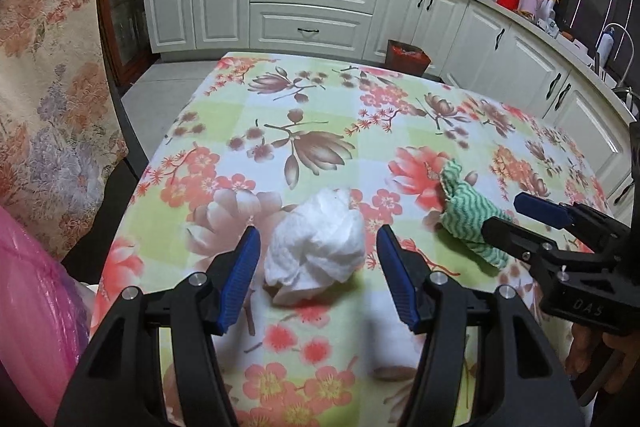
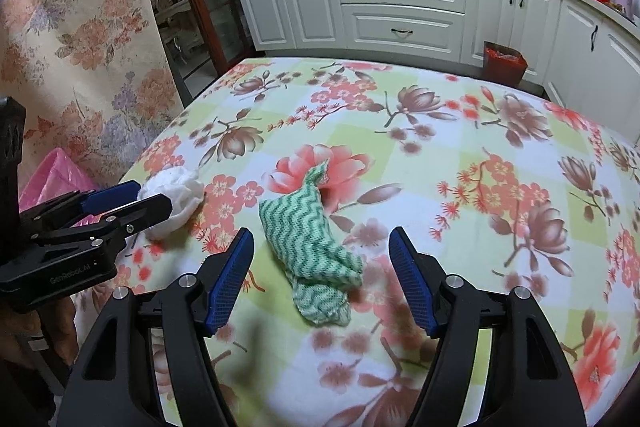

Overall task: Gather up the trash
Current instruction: 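Grasp the green zigzag cloth with the right tool while the left tool grasps the white tissue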

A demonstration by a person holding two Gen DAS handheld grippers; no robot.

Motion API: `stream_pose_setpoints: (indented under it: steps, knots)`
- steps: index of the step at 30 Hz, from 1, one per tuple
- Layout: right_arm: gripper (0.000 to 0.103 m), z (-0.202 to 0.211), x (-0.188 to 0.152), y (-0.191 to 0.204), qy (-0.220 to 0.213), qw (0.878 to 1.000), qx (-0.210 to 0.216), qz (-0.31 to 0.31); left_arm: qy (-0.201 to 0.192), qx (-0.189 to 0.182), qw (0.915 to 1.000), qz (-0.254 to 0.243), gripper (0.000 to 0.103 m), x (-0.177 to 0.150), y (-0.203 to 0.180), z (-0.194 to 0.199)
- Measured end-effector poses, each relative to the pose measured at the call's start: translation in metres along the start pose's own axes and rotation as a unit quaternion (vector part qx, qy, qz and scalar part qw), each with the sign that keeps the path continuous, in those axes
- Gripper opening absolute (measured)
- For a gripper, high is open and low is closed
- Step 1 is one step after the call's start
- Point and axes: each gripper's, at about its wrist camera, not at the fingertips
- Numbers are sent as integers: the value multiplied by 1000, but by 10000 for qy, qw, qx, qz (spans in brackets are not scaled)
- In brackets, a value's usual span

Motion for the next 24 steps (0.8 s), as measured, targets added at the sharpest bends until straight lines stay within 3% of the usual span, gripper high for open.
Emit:
stream_pose_setpoints:
  steps: [4, 12, 16, 24]
  knots:
    - [61, -9, 1, -1, 71, 10000, -5, -6, 50, -22, 10000, -49, 51, 0, -2, -7]
    - [40, -17, 0, 5, 205, 9997, 126, 86, 117, -82, 9998, -141, 32, 1, -6, -11]
    - [32, -15, -4, 9, 234, 9994, 199, 127, 79, -93, 9999, -108, 30, 0, -5, -5]
    - [31, 11, -8, 23, 44, 9997, 209, 131, -69, -87, 9999, 15, 29, -8, 4, 28]
Point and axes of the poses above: each gripper's, at about its wrist camera, not at the fingertips, and z roughly against the way its jaws point, y to its left, x to its top, and after that the axes turned 14 degrees about x, right-handed
